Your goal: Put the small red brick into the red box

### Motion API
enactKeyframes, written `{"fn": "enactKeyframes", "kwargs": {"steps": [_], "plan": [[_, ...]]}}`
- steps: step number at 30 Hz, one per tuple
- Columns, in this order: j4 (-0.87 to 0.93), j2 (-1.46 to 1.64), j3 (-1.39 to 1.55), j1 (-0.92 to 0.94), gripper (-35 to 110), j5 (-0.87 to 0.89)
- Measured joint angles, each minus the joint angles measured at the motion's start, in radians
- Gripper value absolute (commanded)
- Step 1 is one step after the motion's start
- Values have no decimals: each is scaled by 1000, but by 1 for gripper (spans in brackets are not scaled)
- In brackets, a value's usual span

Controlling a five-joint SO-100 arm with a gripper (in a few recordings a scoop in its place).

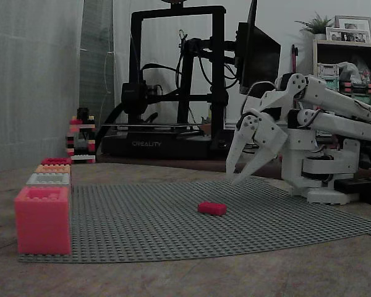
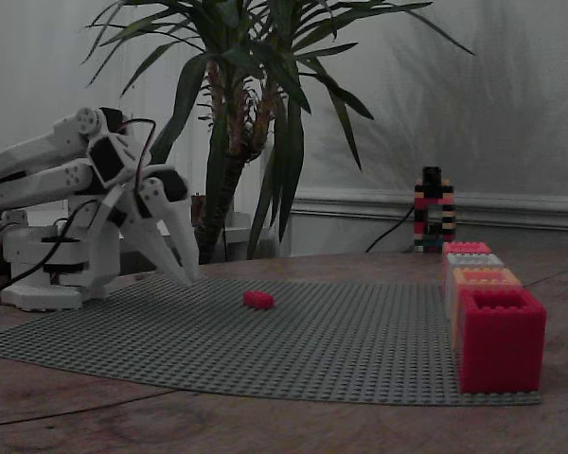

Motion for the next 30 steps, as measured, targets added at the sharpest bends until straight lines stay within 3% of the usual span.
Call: {"fn": "enactKeyframes", "kwargs": {"steps": [22, 30], "plan": [[3, -6, -20, 0, 0, -5], [-58, -232, -232, -26, 0, -18]]}}
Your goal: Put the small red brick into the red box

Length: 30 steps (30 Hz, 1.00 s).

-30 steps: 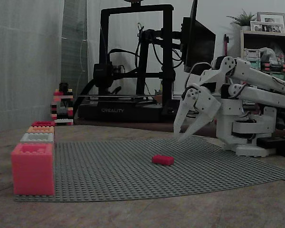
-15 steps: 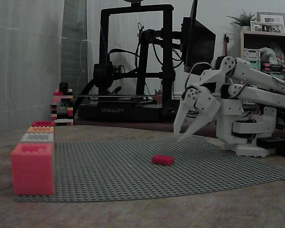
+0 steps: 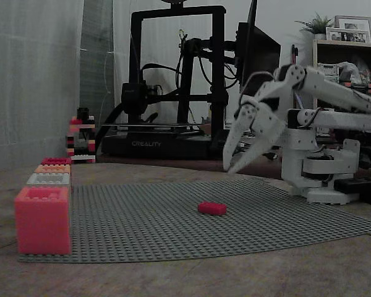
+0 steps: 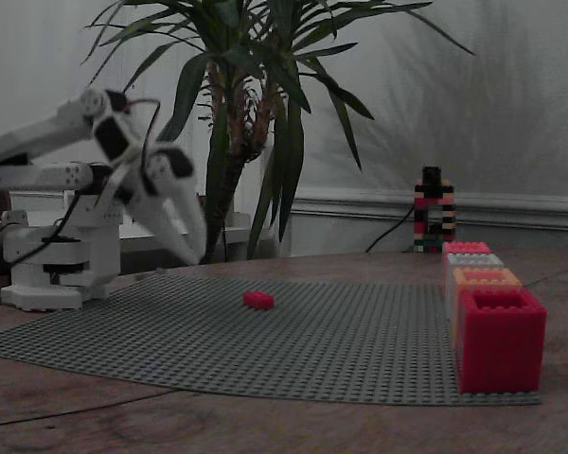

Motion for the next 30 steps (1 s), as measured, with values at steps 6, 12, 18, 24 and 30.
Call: {"fn": "enactKeyframes", "kwargs": {"steps": [6, 12, 18, 24, 30], "plan": [[-12, -350, -252, -95, 1, -133], [-58, -673, -360, -206, 15, -319], [-94, -950, -457, -299, 18, -426], [-146, -1147, -534, -319, 22, -469], [-210, -1269, -557, -319, 22, -486]]}}
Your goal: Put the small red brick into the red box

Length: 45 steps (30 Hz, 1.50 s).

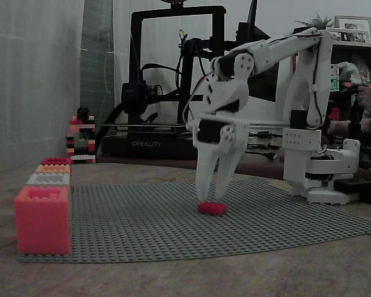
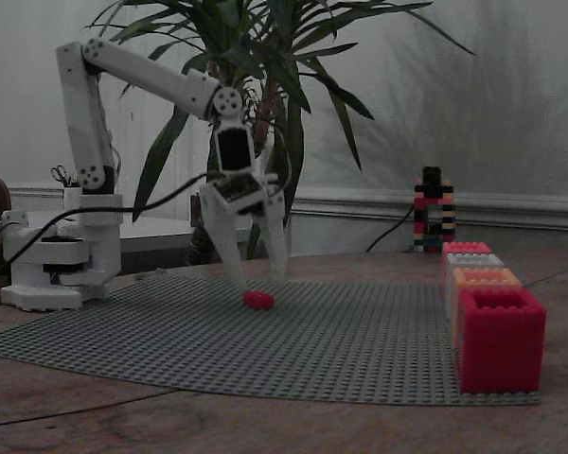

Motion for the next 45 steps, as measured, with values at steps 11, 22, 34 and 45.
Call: {"fn": "enactKeyframes", "kwargs": {"steps": [11, 22, 34, 45], "plan": [[-71, -55, 0, -20, 20, 8], [-71, -87, -12, -20, 0, 8], [-67, -91, -218, 44, 0, 155], [-152, -321, -750, 449, 0, 325]]}}
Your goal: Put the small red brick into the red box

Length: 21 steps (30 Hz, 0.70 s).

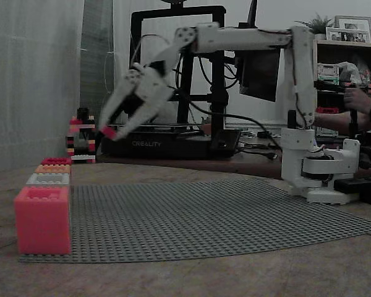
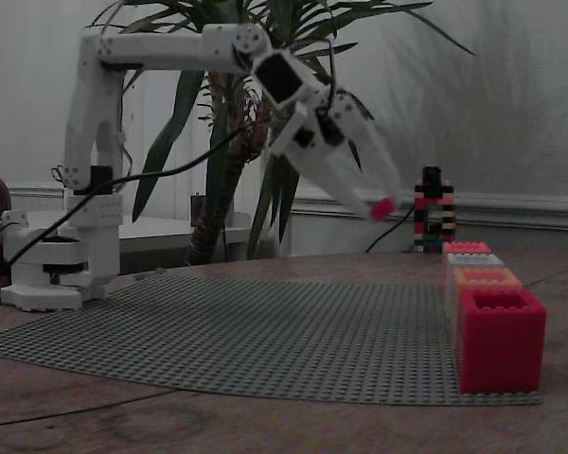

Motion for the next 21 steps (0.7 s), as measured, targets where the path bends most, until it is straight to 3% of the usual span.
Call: {"fn": "enactKeyframes", "kwargs": {"steps": [21], "plan": [[-25, -604, -718, 192, 0, -28]]}}
